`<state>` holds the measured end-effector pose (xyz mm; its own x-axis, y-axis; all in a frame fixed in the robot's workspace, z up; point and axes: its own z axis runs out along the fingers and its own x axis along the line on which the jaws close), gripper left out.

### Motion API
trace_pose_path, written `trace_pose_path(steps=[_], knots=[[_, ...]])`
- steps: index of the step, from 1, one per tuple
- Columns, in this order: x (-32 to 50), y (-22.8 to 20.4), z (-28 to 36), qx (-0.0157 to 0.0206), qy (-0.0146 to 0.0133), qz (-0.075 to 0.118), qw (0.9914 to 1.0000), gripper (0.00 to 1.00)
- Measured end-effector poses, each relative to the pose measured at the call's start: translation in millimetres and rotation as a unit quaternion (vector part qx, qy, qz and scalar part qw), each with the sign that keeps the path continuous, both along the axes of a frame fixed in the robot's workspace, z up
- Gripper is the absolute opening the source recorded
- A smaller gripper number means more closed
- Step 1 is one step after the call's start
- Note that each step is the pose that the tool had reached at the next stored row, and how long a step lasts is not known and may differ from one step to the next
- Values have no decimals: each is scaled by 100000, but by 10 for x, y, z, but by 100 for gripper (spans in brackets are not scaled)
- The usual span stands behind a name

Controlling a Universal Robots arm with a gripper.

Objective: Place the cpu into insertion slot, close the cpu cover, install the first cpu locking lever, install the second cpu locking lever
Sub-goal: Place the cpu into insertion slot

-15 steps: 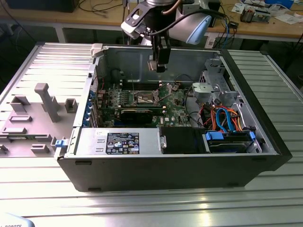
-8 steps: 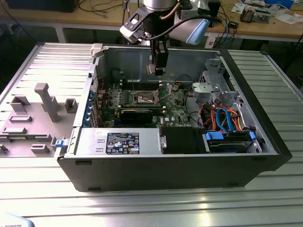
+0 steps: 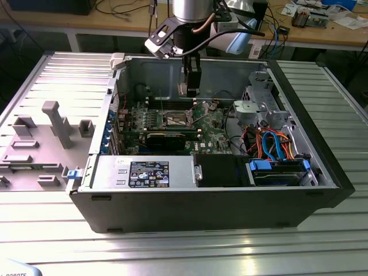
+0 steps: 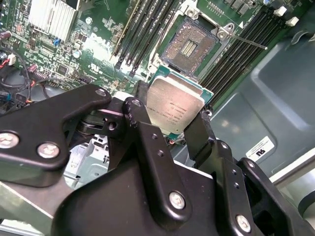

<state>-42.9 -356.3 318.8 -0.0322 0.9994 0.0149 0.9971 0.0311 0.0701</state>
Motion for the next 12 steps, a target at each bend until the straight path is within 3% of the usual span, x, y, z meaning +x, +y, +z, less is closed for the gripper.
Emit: trace_pose_path(steps=[12], knots=[[-8, 0, -47, -64, 2, -4, 100000, 54]])
